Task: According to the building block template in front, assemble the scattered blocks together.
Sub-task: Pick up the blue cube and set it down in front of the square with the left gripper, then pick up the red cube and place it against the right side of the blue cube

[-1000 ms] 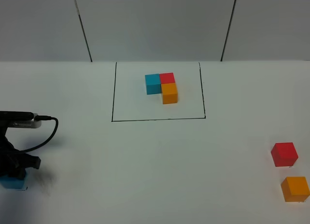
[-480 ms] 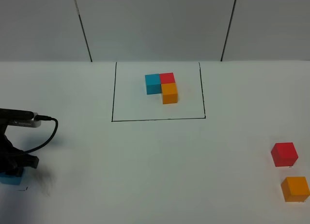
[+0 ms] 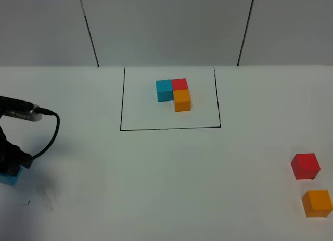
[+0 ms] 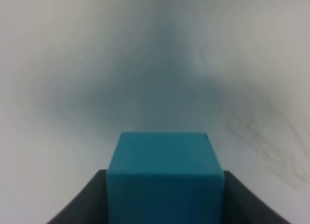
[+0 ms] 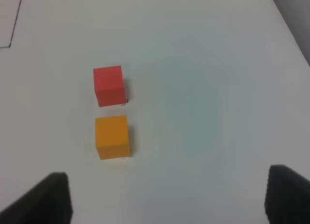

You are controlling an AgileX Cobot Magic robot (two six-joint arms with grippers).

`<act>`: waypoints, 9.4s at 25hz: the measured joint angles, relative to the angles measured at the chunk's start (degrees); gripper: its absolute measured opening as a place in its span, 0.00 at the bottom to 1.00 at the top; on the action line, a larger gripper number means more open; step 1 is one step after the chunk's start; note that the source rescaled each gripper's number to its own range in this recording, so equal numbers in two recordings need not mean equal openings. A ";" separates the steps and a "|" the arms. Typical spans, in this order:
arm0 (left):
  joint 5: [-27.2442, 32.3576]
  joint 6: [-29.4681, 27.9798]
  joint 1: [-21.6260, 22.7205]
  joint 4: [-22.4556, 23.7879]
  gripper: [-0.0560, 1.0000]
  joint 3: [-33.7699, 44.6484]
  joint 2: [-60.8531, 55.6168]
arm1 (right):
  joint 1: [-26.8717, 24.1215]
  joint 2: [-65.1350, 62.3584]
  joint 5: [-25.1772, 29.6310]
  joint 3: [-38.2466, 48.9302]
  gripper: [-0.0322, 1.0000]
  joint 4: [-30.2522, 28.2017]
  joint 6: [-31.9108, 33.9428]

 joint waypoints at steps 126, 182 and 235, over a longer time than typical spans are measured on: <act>12.65 41.83 -32.86 -6.12 0.97 -39.65 32.40 | 0.00 0.00 0.00 0.00 0.67 0.00 0.00; 27.51 -17.54 1.18 20.87 0.99 -23.80 -24.50 | 0.00 0.00 0.00 0.00 0.67 0.00 0.00; 22.07 -8.71 1.39 -11.27 0.99 26.36 -95.72 | 0.00 0.00 0.00 0.00 0.67 0.00 0.00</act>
